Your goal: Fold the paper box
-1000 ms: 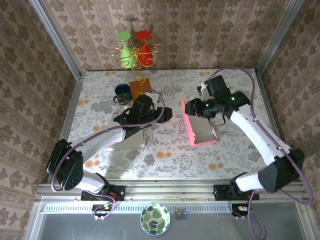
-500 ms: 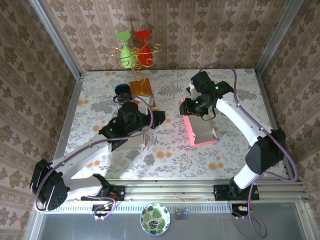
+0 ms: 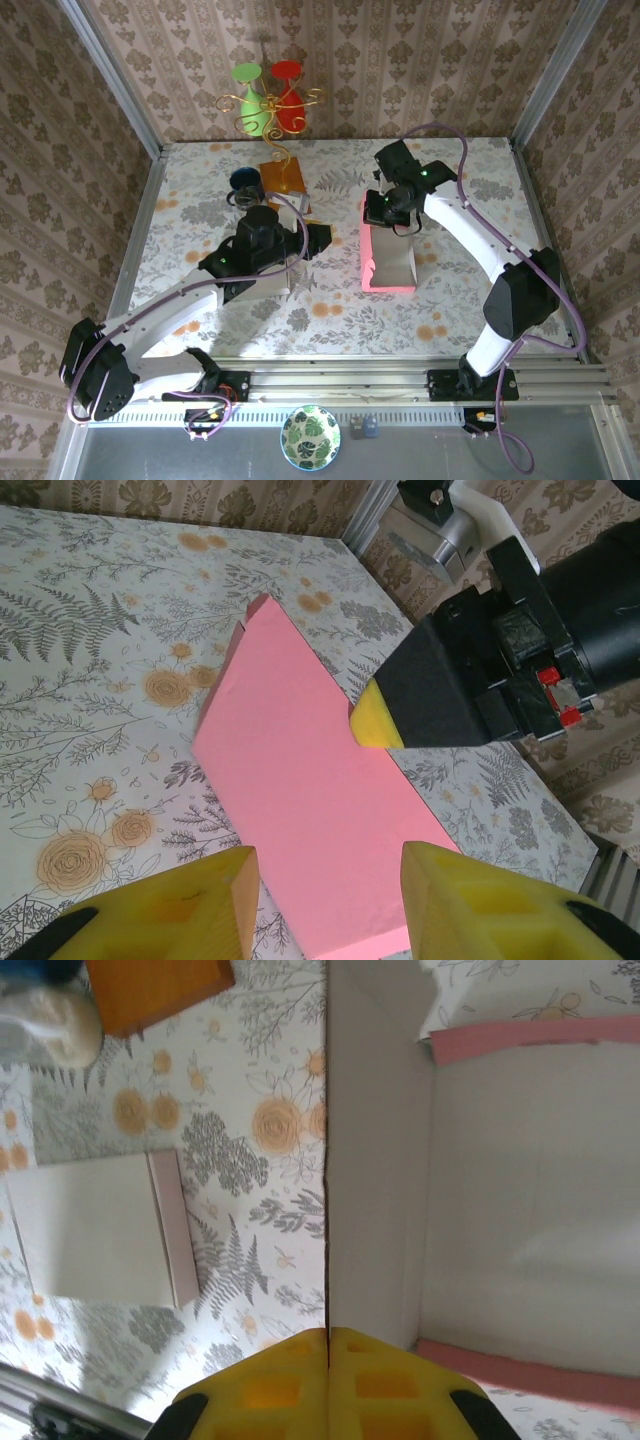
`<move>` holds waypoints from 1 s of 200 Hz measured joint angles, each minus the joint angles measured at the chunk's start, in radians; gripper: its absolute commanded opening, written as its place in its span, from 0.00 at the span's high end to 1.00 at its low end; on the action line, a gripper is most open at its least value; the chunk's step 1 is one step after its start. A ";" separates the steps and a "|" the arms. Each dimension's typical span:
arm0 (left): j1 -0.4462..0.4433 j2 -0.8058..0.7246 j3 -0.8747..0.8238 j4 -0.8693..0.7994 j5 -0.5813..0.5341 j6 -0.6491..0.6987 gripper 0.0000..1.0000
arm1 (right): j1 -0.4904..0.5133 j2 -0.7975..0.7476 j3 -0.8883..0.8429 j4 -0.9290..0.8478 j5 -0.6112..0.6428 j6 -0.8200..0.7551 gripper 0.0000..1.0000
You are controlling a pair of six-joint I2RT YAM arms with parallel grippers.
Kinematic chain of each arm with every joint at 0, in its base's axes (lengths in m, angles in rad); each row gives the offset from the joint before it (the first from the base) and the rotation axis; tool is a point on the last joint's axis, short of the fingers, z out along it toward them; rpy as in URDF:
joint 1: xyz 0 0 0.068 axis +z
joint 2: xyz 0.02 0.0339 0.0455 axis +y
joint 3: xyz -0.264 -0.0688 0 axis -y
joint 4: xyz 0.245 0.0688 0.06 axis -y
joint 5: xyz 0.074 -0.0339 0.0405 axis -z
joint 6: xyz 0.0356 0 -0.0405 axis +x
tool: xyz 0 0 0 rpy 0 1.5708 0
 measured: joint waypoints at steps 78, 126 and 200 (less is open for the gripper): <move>0.000 0.003 0.000 -0.001 0.000 0.010 0.58 | 0.001 -0.010 0.027 0.013 0.158 0.189 1.00; 0.000 0.048 0.000 0.004 0.006 0.010 0.58 | 0.006 -0.060 -0.006 0.007 0.326 0.524 1.00; -0.022 0.086 0.000 0.003 0.025 0.010 0.58 | -0.012 0.000 0.141 -0.145 0.422 1.073 1.00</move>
